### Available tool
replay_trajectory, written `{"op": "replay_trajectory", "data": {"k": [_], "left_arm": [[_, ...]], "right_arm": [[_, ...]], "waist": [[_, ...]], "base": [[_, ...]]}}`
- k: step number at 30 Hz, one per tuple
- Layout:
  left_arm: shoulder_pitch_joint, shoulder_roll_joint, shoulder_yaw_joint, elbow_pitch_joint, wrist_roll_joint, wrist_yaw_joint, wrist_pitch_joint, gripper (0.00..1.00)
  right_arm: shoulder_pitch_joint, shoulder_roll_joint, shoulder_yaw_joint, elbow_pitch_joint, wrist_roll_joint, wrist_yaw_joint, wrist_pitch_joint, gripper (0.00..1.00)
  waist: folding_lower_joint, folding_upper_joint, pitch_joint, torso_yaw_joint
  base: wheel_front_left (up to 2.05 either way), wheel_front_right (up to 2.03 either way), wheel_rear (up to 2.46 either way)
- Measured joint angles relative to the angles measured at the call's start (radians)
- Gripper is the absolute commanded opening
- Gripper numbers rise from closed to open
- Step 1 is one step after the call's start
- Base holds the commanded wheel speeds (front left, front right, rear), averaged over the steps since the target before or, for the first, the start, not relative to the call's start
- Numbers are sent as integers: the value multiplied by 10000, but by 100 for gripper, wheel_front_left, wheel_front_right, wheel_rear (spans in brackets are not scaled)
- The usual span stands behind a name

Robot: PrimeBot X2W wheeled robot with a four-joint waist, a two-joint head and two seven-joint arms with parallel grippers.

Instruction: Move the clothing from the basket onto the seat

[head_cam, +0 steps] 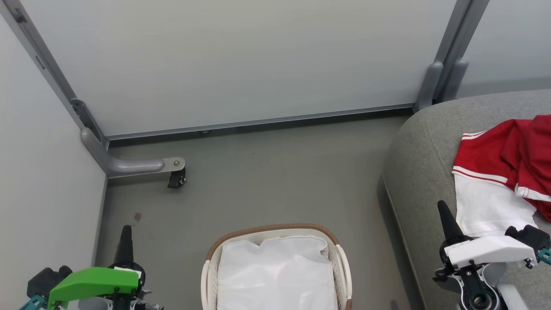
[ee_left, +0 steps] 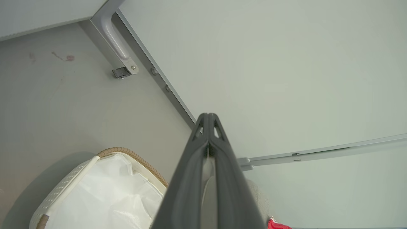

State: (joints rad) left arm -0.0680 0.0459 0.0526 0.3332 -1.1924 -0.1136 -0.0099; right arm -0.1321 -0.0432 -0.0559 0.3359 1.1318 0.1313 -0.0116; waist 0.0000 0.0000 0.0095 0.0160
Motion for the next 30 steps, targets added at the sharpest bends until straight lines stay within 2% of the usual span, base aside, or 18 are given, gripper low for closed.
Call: {"op": "replay_trajectory", "data": {"k": [30], "left_arm": [[-161, 6, 349, -477, -2372, -86, 706, 0]], "right_arm": [[106, -21, -324, -504, 2690, 0, 711, 0]], "waist": [[0, 0, -32, -81]], "base": [[0, 0, 0]]}}
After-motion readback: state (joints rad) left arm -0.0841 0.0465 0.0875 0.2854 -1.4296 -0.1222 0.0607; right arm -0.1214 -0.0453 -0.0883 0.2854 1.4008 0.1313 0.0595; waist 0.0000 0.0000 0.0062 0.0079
